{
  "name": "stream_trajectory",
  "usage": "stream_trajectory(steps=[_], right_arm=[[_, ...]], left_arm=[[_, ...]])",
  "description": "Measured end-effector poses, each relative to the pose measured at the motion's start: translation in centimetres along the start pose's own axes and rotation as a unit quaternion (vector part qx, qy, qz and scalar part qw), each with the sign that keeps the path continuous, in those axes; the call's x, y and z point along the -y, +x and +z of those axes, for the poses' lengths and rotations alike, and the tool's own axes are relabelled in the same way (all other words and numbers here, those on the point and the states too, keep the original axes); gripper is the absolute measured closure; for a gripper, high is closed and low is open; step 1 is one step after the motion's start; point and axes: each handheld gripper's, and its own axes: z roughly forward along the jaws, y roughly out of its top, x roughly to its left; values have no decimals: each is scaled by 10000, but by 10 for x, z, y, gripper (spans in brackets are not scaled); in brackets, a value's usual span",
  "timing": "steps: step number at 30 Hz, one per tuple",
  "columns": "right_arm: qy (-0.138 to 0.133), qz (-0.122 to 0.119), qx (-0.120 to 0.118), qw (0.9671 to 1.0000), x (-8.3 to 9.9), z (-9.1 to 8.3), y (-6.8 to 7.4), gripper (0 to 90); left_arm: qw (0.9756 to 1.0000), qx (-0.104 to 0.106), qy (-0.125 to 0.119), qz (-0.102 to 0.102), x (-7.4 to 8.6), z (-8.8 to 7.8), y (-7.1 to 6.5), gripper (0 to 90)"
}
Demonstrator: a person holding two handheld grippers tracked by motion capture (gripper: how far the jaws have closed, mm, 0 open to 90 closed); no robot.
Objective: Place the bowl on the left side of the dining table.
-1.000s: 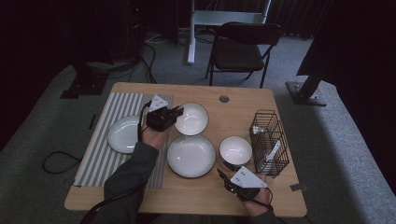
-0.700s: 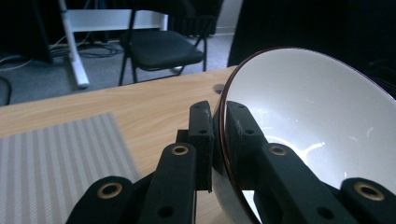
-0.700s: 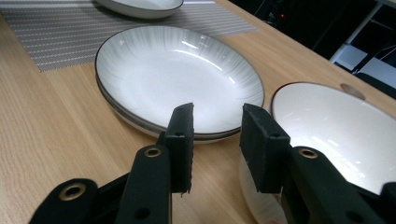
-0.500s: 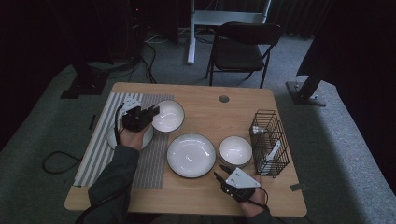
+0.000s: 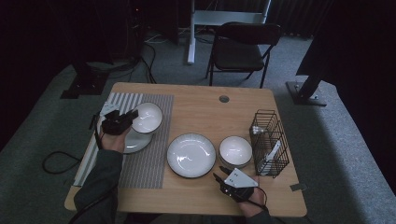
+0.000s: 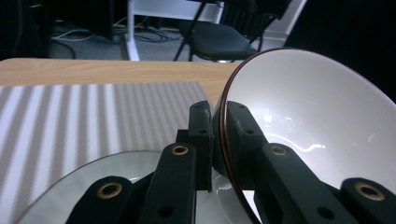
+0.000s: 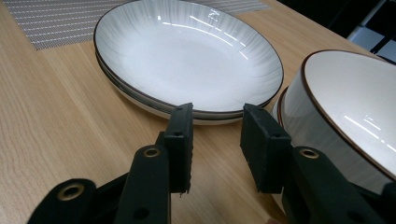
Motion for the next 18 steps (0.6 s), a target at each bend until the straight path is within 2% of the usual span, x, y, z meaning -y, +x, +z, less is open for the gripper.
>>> stream_trajectory(steps=[1, 8, 18], right_arm=[[0, 0, 0, 10000, 0, 0, 0, 636], [33, -18, -20, 10000, 1, 2, 1, 635], [65, -17, -47, 10000, 1, 3, 2, 634]], left_arm=[[10000, 0, 0, 0, 0, 0, 0, 824], [9994, -289, 67, -165, 12, -6, 24, 824], [9970, -659, 262, -323, 29, -7, 50, 823]])
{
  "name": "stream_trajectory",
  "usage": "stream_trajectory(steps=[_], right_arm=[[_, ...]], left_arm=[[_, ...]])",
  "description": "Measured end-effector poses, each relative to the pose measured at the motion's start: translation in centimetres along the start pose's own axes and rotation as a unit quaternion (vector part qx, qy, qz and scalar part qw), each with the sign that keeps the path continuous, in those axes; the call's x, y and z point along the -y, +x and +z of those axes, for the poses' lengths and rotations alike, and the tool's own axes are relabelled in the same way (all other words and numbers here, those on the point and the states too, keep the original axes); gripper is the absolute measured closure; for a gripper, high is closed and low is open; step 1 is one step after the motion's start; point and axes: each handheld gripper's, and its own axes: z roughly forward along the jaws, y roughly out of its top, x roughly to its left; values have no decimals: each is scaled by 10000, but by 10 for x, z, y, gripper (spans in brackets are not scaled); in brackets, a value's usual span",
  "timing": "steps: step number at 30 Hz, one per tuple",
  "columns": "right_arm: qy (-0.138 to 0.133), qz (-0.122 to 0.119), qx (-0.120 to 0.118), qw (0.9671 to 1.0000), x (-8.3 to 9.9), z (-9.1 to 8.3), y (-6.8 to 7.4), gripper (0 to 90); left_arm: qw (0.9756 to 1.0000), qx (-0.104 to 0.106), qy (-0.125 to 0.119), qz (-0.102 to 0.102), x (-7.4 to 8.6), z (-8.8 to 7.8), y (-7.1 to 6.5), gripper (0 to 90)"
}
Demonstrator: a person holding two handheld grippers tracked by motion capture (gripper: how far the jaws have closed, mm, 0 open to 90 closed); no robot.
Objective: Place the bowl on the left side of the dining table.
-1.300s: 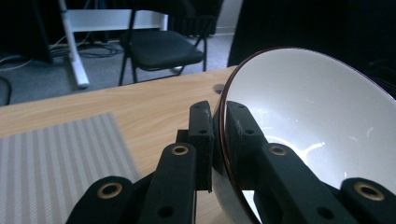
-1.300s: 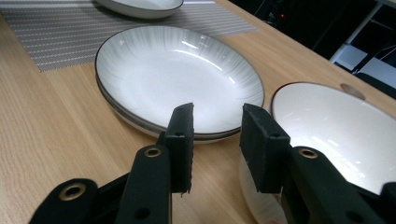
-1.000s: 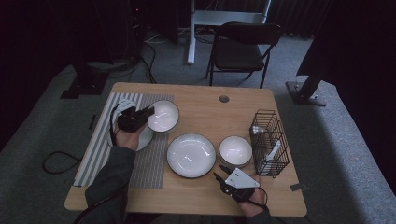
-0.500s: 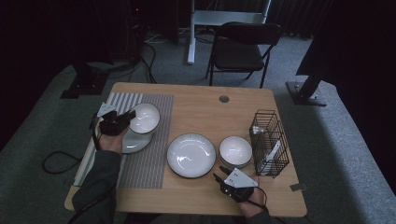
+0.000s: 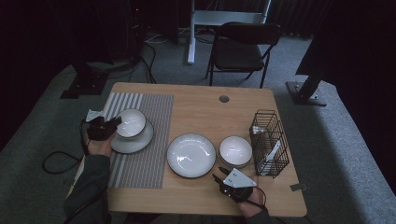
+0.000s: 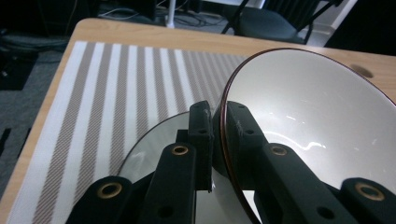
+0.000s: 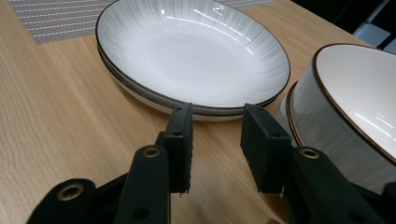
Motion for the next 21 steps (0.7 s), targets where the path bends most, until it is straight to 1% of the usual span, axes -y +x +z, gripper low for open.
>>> stream_trajectory(steps=[2, 3, 5, 8, 11, 13, 16, 21], right_arm=[[7, -5, -5, 10000, 0, 0, 0, 633], [6, -19, -18, 10000, 0, 1, 0, 631], [1, -26, -21, 10000, 0, 1, 1, 631], [1, -20, -22, 10000, 0, 1, 0, 631], [16, -7, -27, 10000, 0, 1, 0, 631], [10, -10, -24, 10000, 0, 1, 1, 631], [9, -11, -24, 10000, 1, 1, 1, 631], [22, -5, -17, 10000, 1, 1, 1, 631]], left_arm=[[10000, -31, 18, -4, 1, 1, 2, 823], [9999, -63, 66, -46, 5, 3, 5, 823], [9999, -114, 108, -41, 7, 4, 8, 823], [9998, -138, 131, -61, 8, 5, 9, 823], [9994, -222, 236, -108, 14, 10, 14, 823], [9993, -243, 266, -97, 15, 11, 15, 823], [9992, -241, 274, -174, 17, 13, 17, 822], [9991, -242, 297, -158, 16, 13, 16, 822]])
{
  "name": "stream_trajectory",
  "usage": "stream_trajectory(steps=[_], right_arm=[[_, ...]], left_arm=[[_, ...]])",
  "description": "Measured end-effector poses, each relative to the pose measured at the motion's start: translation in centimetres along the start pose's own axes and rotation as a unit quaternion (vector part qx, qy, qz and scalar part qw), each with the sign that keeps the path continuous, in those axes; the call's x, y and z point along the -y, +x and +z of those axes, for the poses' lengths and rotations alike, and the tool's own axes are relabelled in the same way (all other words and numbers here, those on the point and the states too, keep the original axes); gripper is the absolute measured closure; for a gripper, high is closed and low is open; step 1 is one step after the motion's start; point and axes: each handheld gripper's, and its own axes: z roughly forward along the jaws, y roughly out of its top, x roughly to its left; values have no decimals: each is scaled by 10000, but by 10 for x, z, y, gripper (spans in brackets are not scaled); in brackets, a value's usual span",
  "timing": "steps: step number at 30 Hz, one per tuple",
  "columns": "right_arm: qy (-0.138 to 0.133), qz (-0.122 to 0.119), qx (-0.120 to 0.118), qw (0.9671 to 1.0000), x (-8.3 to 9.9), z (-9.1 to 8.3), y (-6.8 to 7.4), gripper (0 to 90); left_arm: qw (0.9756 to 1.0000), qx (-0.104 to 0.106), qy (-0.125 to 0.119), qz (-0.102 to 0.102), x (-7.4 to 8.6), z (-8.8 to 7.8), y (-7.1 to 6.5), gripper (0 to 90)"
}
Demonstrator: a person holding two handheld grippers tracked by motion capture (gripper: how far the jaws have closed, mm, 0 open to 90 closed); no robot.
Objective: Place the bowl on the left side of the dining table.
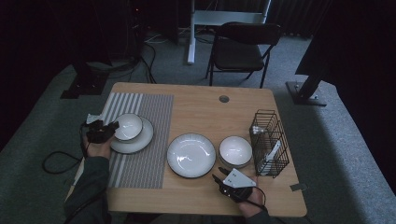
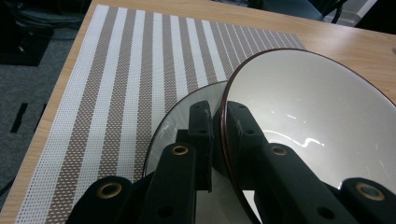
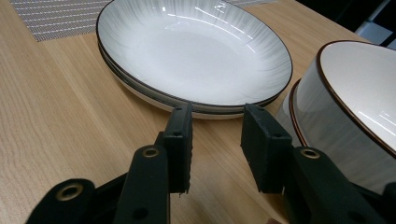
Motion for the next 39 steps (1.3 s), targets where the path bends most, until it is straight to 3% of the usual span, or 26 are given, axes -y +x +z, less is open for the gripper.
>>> stream_trajectory(steps=[17, 30, 39], right_arm=[[6, -21, 1, 10000, 1, 0, 1, 620], [25, -16, 2, 10000, 1, 0, 1, 611], [21, -29, -4, 10000, 1, 1, 2, 610]], left_arm=[[9999, -97, 54, -51, 5, -6, -1, 821], [9997, 74, -19, -235, 5, -3, 0, 792], [9997, 67, -62, -210, 1, -3, -1, 776]])
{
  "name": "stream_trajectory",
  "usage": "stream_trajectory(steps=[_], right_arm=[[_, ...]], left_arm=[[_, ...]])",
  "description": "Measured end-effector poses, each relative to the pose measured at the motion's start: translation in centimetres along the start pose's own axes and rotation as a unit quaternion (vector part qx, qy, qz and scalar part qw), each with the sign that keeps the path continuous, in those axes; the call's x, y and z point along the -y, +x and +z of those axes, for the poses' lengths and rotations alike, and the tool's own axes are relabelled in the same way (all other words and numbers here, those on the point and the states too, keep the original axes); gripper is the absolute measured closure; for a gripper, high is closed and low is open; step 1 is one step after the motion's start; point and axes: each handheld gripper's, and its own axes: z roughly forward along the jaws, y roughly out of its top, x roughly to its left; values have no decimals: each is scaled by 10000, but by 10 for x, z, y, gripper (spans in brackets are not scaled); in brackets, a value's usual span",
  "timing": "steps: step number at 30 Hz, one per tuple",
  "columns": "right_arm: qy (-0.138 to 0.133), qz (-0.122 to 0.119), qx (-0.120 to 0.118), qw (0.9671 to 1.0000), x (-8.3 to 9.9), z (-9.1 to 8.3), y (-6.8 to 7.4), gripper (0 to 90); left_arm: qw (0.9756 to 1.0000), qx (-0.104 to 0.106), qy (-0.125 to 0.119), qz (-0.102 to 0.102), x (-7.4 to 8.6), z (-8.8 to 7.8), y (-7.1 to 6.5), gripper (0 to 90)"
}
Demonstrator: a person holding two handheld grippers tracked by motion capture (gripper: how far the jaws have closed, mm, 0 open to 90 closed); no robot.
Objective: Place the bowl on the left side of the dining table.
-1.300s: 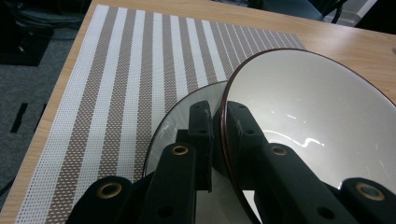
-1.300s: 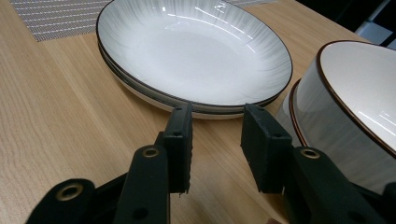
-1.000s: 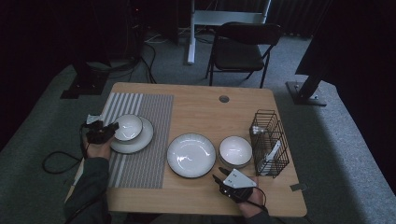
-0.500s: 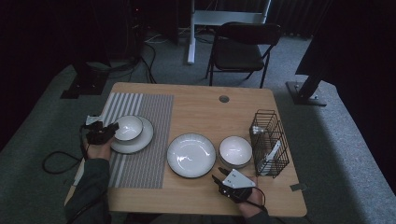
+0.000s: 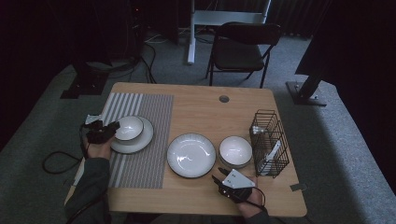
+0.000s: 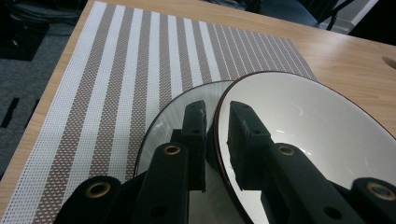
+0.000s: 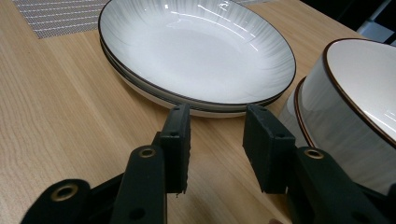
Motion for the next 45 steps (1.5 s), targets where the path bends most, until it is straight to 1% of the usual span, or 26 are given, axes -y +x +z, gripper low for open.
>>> stream_trajectory(steps=[3, 4, 6, 10, 11, 14, 15, 18, 19, 23, 26, 27, 31, 34, 36, 38, 39, 42, 45], right_arm=[[-10, 3, 3, 10000, 0, 0, 0, 610], [-5, 2, 2, 10000, 0, 0, -1, 608], [-6, 1, 1, 10000, 0, 0, -1, 606], [9, 15, -4, 10000, 0, 1, -1, 593], [14, 5, -11, 10000, 1, 1, -1, 591], [35, 11, -9, 10000, 1, 1, -1, 589], [48, 10, -10, 10000, 1, 1, -1, 589], [54, 16, -14, 10000, 1, 1, -1, 588], [62, 19, -24, 10000, 1, 1, -1, 587], [90, 14, -38, 10000, 1, 2, -1, 586], [95, 9, -40, 9999, 1, 1, -1, 586], [95, 13, -41, 9999, 1, 2, -2, 586], [116, 4, -60, 9999, 1, 1, -1, 604], [116, -3, -59, 9999, -1, 0, -1, 629], [94, -15, -47, 9999, -2, -1, 0, 639], [97, -12, -43, 9999, -2, -1, 0, 642], [103, -2, -36, 9999, -3, -2, 0, 643], [94, 3, -31, 10000, -4, -3, 0, 643], [93, 9, -16, 10000, -4, -3, -1, 642]], left_arm=[[10000, 16, -23, -21, 0, -1, 0, 773], [10000, 25, -68, -27, 0, -2, 0, 760], [10000, 26, -85, -24, -1, -3, 0, 749], [9999, 30, -155, 22, -4, -8, 0, 735], [9998, 31, -214, 48, -7, -12, -1, 732], [9997, 39, -252, 55, -8, -15, -2, 729], [9994, 68, -336, 54, -11, -19, -4, 726], [9990, 85, -435, 92, -14, -25, -8, 719], [9990, 85, -435, 92, -14, -25, -8, 717], [9984, 143, -510, 209, -17, -31, -18, 705], [9983, 160, -509, 234, -17, -31, -19, 702], [9979, 211, -524, 308, -16, -33, -24, 697], [9973, 288, -572, 365, -13, -36, -31, 692], [9965, 391, -602, 437, -11, -39, -35, 682], [9959, 457, -622, 461, -10, -42, -38, 679], [9959, 457, -622, 461, -10, -42, -38, 677], [9953, 535, -638, 496, -8, -45, -41, 676], [9945, 626, -644, 548, -4, -48, -46, 674], [9943, 646, -638, 559, -3, -48, -47, 670]])
